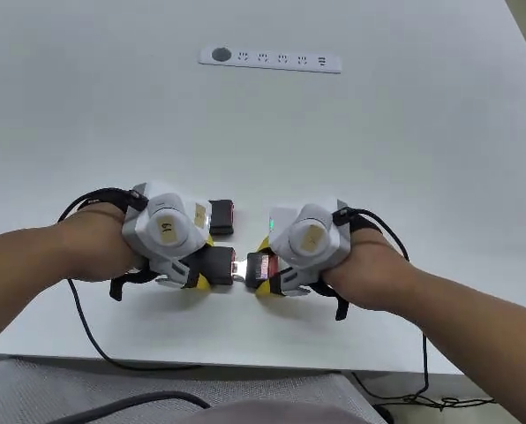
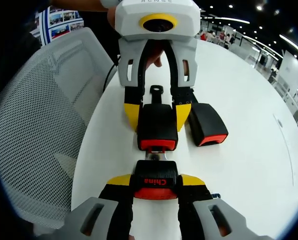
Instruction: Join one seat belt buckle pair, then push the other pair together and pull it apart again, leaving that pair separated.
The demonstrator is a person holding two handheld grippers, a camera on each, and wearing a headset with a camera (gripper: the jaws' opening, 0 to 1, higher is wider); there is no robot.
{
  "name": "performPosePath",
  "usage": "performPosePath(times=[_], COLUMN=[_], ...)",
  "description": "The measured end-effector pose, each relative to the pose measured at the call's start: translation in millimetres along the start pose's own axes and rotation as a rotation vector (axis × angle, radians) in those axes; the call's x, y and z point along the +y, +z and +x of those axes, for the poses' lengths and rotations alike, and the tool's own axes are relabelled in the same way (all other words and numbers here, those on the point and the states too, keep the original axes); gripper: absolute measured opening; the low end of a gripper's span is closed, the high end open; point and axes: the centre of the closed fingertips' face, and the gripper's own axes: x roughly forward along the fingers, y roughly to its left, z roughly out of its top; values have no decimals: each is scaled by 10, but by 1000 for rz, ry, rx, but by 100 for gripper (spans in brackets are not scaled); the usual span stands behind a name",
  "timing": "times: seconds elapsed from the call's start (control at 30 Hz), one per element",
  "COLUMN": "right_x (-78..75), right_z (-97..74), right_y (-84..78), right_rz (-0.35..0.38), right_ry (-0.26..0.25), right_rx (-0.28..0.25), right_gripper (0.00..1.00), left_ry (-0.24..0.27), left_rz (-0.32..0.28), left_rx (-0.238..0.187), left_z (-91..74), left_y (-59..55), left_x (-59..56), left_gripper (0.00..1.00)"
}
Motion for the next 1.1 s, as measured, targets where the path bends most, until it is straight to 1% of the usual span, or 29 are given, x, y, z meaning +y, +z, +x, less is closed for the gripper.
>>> performPosePath(times=[0.23, 0.27, 0.3, 0.33, 0.4, 0.43, 0.5, 0.77, 0.83, 0.87, 0.9, 1.0, 1.1], right_x=[-22, -11, 0, -2, -6, 4, -25, -16, -8, 2, 4, -4, -3], right_z=[9, 18, 27, 54, 70, 82, 120, 72, 75, 48, 37, 72, 69], right_y=[-2, 23, 30, 74, 108, 118, 107, 98, 77, 77, 77, 72, 67], right_rz=[-3, -3, 0, -4, -9, -19, -10, 6, -11, -17, -10, -10, -13], right_ry=[1, -1, 1, -3, -5, 4, 3, -6, -2, -6, -6, -1, -6], right_rx=[7, -2, 0, -1, 0, 6, -4, -2, -4, -10, -15, -17, -19], right_gripper=[29, 29, 29, 29, 29, 29, 29, 30, 30, 30, 30, 30, 30], left_ry=[-1, -1, -2, -2, 0, -1, 4, 6, 14, 14, 18, 19, 17], left_rz=[8, 7, 14, 14, 4, 4, -3, -11, -21, -20, -23, -26, -24], left_rx=[-4, -5, -3, -1, 7, -5, -12, -10, -25, -35, -44, -47, -52], left_z=[-6, -6, -7, -7, -15, -27, -46, -50, -57, -61, -62, -59, -54], left_y=[13, 14, 18, 17, 0, 15, 18, 20, 8, 4, 0, -1, 1], left_x=[-11, -13, -17, -19, -22, -29, -30, -10, -3, -2, -1, 10, 8], left_gripper=[34, 34, 34, 34, 34, 34, 34, 34, 34, 34, 34, 34, 33])
